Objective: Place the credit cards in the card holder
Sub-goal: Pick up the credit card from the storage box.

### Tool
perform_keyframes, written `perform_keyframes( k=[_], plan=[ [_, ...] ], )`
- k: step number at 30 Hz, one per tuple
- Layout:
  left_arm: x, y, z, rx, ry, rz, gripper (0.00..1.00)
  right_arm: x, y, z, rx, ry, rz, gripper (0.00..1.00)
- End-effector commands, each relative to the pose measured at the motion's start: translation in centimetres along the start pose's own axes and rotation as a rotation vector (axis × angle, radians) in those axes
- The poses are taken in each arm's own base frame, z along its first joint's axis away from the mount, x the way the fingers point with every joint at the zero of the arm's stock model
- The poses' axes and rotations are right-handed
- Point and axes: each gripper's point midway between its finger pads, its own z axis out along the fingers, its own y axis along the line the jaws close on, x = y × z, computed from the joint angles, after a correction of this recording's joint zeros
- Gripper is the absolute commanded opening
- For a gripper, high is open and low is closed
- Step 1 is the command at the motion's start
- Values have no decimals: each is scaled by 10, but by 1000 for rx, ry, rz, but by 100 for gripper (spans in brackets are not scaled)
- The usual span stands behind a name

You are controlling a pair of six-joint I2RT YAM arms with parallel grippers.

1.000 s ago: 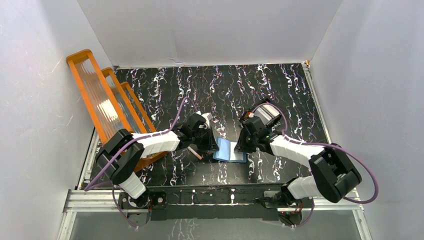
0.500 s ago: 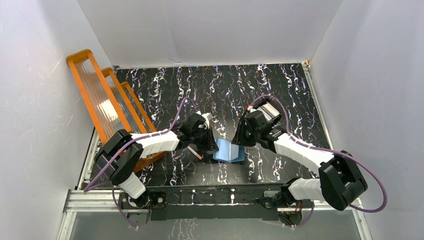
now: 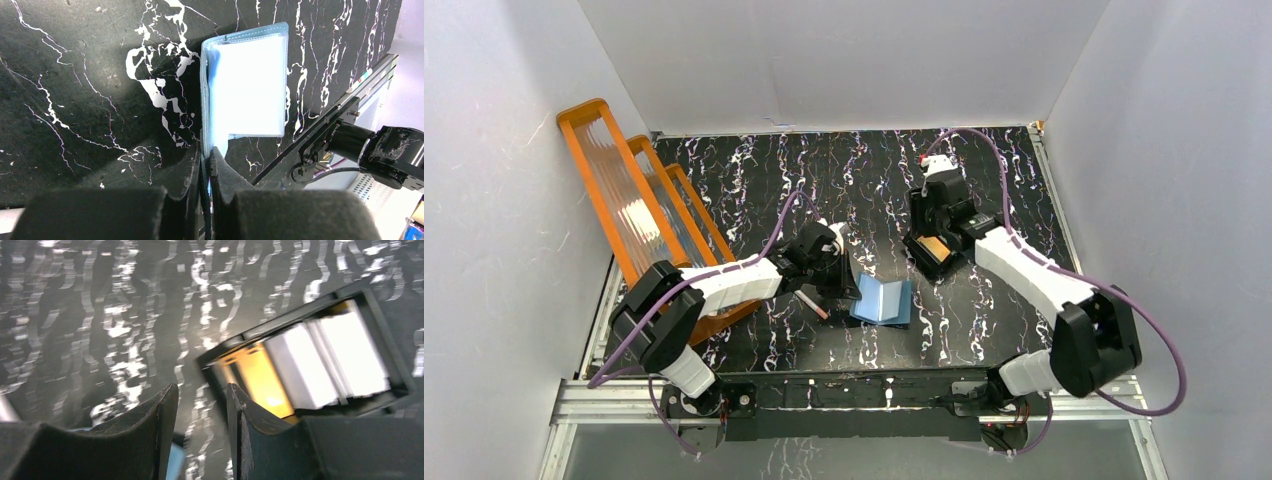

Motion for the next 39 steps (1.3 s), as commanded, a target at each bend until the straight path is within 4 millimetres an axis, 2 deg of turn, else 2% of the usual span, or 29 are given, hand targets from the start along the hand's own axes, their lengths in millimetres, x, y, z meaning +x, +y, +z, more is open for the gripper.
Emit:
perform_keyframes(
  k=[1, 4, 12, 20, 39],
  plan=[
    [-11, -21, -18, 47, -33, 35, 0, -13, -63, 15, 241, 14, -210, 51],
    [-10, -21, -19, 47, -34, 29, 0, -11, -82, 25, 259, 48, -234, 58],
    [-8, -24, -24, 67, -39, 36, 0, 4, -113, 42, 293, 204, -388, 62],
    [-7, -26, -28, 80, -45, 40, 0, 13, -125, 54, 326, 241, -479, 65],
    [-5, -28, -29, 99, -53, 21, 0, 17, -136, 68, 385, 208, -514, 64]
  ],
)
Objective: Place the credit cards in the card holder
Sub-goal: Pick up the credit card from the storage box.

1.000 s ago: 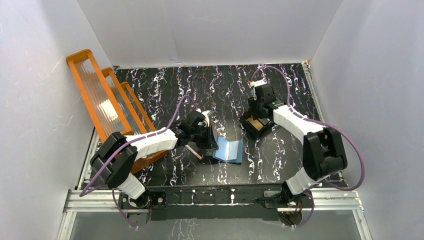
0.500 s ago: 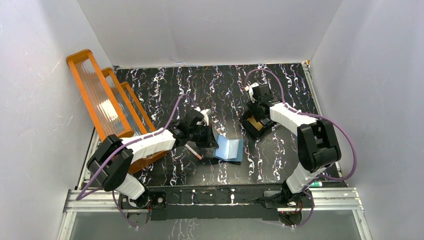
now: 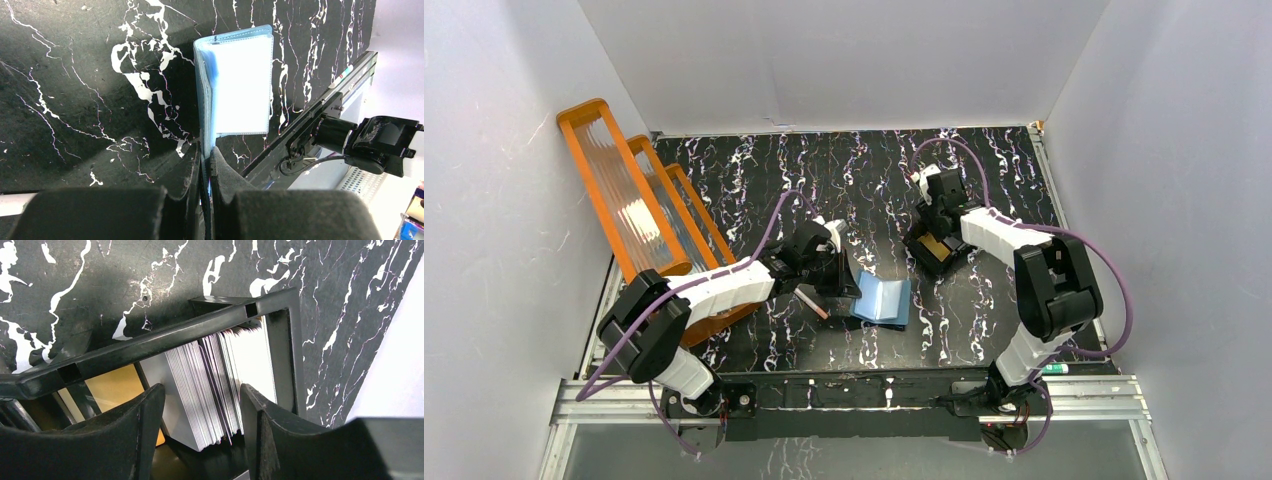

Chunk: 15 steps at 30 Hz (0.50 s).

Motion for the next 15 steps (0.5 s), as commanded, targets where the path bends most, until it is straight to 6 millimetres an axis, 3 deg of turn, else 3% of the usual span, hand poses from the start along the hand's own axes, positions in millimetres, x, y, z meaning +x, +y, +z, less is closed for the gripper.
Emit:
perform_keyframes(
  k=[1, 8, 15],
  plan=[
    [-3, -16, -12, 58, -30, 12, 0, -8, -9, 3, 55, -32, -9, 64],
    [-3, -15, -13, 58, -33, 7, 0, -9, -27, 0, 166, -37, 10, 56],
    [-2, -15, -12, 59, -35, 0, 0, -16, -30, -8, 181, -66, 32, 49]
  ],
)
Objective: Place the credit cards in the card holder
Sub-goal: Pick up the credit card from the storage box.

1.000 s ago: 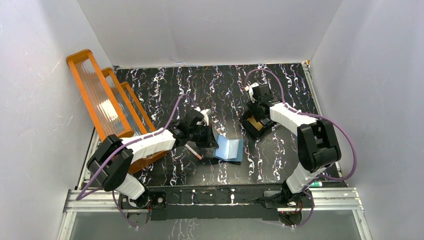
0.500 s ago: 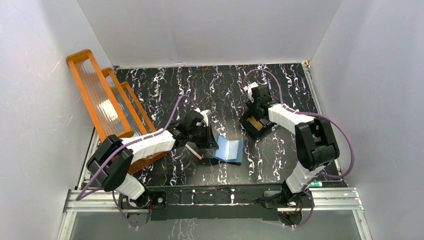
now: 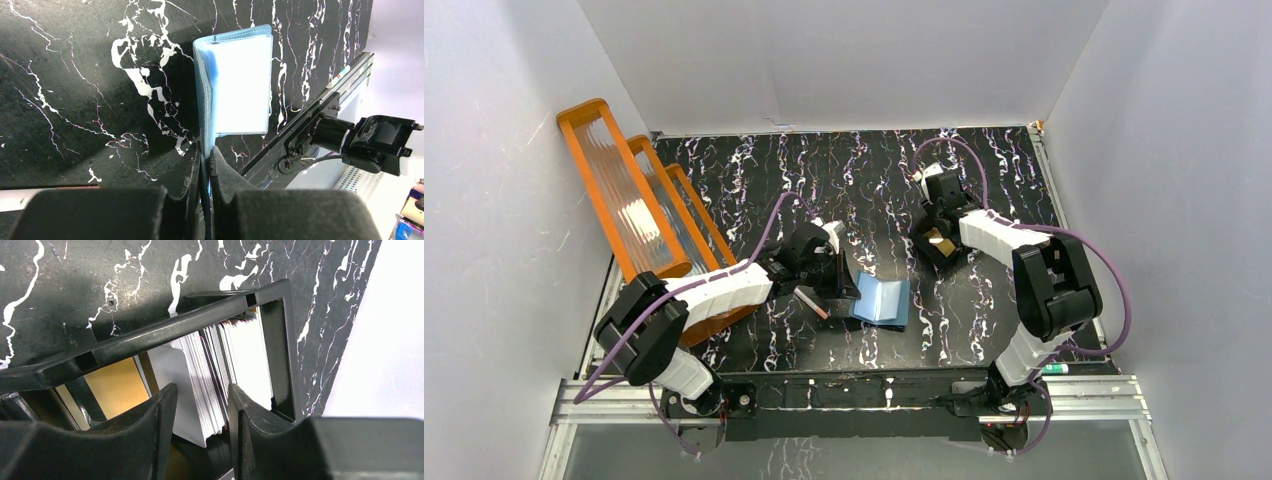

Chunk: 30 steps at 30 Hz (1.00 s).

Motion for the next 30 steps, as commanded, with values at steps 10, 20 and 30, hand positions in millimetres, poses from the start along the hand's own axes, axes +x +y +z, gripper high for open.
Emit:
perform_keyframes(
  k=[10, 20, 30],
  plan=[
    [-4, -17, -10, 54, -35, 17, 0, -23, -25, -16, 101, -96, 63, 34],
    [-11, -10, -9, 14, -72, 0, 0, -37, -9, -45, -58, -106, 173, 0],
    [-23, -7, -3, -12, -127, -59, 0, -61, 10, -108, -304, -134, 354, 0]
  ],
)
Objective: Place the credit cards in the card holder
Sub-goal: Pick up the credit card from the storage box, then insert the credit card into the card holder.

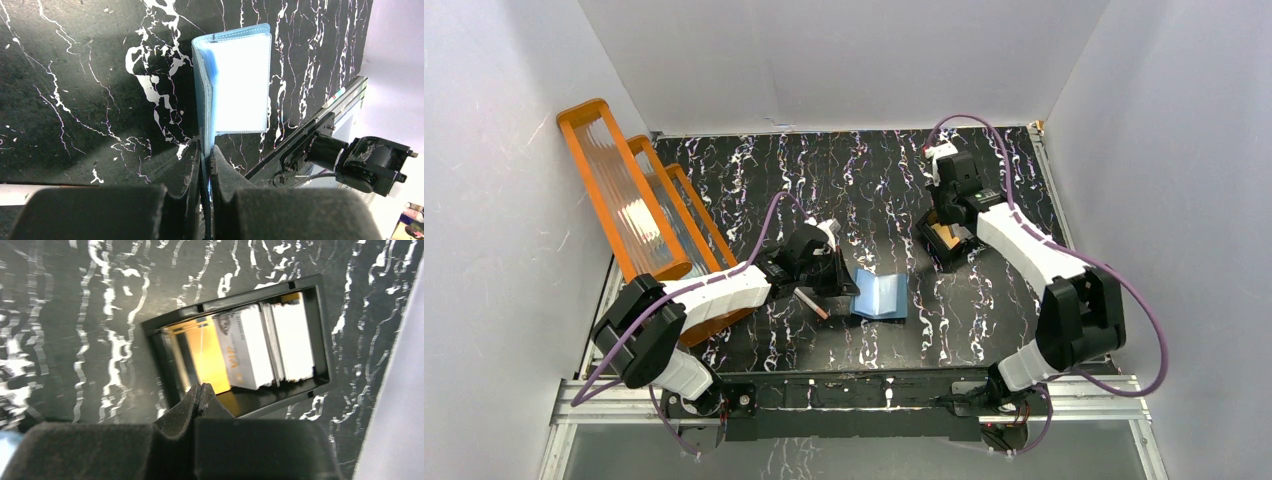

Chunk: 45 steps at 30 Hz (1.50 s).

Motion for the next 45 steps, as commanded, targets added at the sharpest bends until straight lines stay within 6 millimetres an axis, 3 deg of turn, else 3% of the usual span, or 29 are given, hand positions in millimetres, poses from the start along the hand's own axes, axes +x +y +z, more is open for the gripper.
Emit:
perform_keyframes(
  k=[1, 5, 12, 18, 26, 31, 33, 39, 45],
  plan=[
    [-17, -11, -1, 17, -75, -20, 0, -27, 24, -49, -166, -73, 163, 0],
    [-19, -8, 8, 22, -101, -49, 0, -41, 57, -87, -366, -126, 336, 0],
    [-9, 12, 20, -40, -66, -48, 5, -24, 125, -127, -742, -127, 657, 0],
    [-3, 25, 17, -69, -63, -16, 14, 15, 149, -110, -808, -66, 798, 0],
    [4, 38, 15, -118, -46, 2, 23, 54, 167, -79, -801, 57, 722, 0],
    [5, 52, 9, -179, -58, 42, 28, 70, 166, -67, -757, 74, 683, 0],
    [5, 54, 7, -185, -60, 50, 24, 76, 164, -61, -730, 82, 674, 0],
    [9, 57, 11, -187, -43, 59, 0, 82, 166, -55, -734, 81, 655, 0],
    [12, 64, 14, -215, -20, 78, 0, 82, 168, -54, -779, 31, 680, 0]
  ],
)
